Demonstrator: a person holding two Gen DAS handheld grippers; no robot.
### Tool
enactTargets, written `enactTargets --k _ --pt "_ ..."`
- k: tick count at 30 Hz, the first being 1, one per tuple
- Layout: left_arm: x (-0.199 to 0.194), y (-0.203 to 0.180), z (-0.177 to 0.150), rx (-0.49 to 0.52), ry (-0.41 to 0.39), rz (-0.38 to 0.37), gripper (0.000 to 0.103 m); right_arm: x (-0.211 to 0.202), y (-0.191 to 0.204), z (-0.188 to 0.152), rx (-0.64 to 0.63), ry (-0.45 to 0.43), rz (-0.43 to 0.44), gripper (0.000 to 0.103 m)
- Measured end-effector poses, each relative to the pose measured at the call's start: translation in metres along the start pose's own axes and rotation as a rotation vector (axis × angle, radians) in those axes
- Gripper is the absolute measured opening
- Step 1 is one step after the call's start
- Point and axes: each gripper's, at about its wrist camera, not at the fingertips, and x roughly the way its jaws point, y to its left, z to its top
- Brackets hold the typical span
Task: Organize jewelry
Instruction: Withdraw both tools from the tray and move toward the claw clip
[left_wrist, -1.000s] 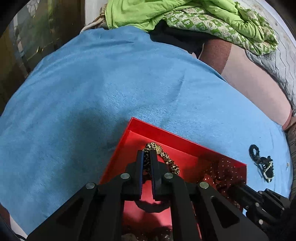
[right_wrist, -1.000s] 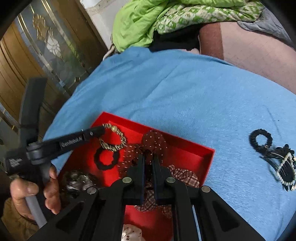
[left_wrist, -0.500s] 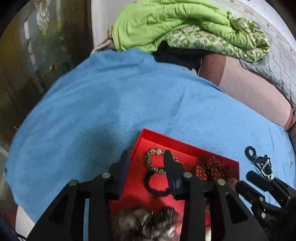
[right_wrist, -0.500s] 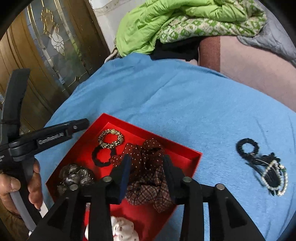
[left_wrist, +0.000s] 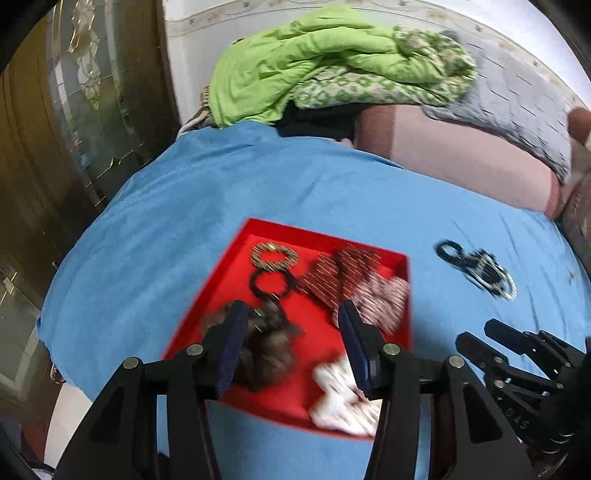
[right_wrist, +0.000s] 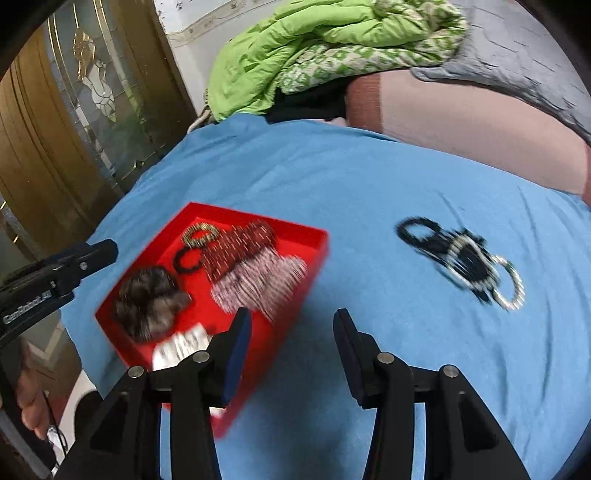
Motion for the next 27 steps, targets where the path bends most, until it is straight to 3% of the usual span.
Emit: enactTargets --k 6,12,27 --pt "-0.024 -0.037 -0.026 0.034 0.017 -0.045 0.05 -0.026 -0.028 -0.036 0.069 0.006 -0.047 0.054" --pt "-0.041 -0.069 -0.043 0.128 -0.006 -0.027 0.051 -0.048 -0.053 -0.058 0.146 0.0 -0.082 0.054" --pt "-0.052 -0.098 -0.057 0.215 -0.006 -0.028 0.053 -0.073 -0.075 -0.07 0.207 -0.041 -0.104 0.058"
